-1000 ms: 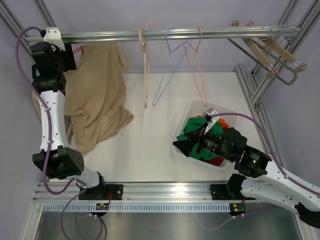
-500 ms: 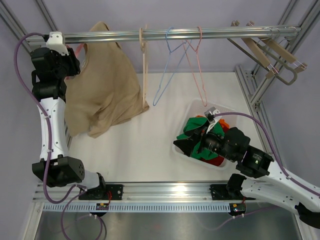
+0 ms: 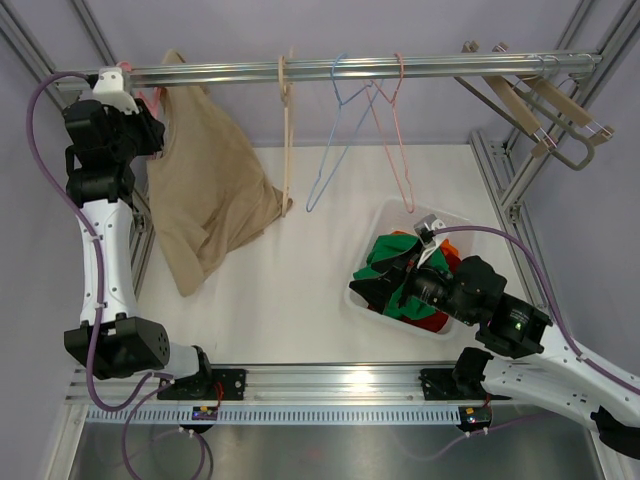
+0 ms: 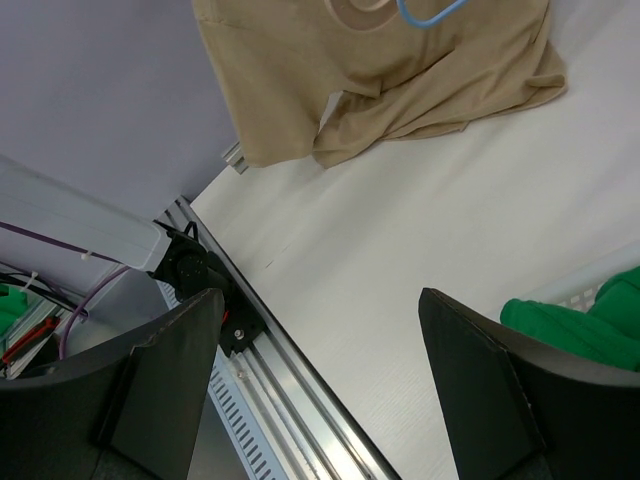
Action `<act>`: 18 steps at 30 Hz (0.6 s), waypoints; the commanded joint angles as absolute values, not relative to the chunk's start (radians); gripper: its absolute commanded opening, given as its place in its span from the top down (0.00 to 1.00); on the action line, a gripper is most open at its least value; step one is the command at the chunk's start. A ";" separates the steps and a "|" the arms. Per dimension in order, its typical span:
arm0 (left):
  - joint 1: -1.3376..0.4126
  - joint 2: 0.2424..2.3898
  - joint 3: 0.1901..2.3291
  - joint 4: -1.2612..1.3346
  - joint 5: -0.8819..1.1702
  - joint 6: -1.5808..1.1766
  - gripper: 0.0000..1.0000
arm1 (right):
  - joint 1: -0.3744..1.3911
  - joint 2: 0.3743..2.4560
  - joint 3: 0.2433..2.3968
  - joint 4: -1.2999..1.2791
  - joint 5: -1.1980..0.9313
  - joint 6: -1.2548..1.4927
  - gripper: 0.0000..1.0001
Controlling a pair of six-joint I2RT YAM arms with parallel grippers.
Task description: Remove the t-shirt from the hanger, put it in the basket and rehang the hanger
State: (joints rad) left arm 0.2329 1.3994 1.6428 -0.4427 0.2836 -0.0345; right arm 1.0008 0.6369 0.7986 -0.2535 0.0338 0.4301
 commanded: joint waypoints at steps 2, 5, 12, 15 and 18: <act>0.230 1.393 1.632 -0.399 0.325 -0.069 0.68 | 0.997 0.632 0.864 -0.250 0.028 0.428 0.12; 0.227 1.394 1.634 -0.391 0.308 -0.075 0.85 | 0.997 0.630 0.870 -0.250 0.026 0.437 0.13; 0.215 1.352 1.623 -0.318 0.310 -0.158 1.00 | 0.997 0.655 0.897 -0.239 0.015 0.426 0.12; 0.209 1.327 1.675 -0.299 0.362 -0.213 1.00 | 0.997 0.687 0.936 -0.241 0.005 0.396 0.12; 0.204 1.307 1.732 -0.272 0.394 -0.253 1.00 | 0.997 0.716 0.965 -0.230 -0.021 0.380 0.13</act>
State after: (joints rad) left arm 0.2115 1.3804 1.6333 -0.4320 0.3233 -0.1802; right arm 1.0008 0.6971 0.9089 -0.2584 0.0299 0.4213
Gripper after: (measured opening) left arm 0.075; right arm 0.876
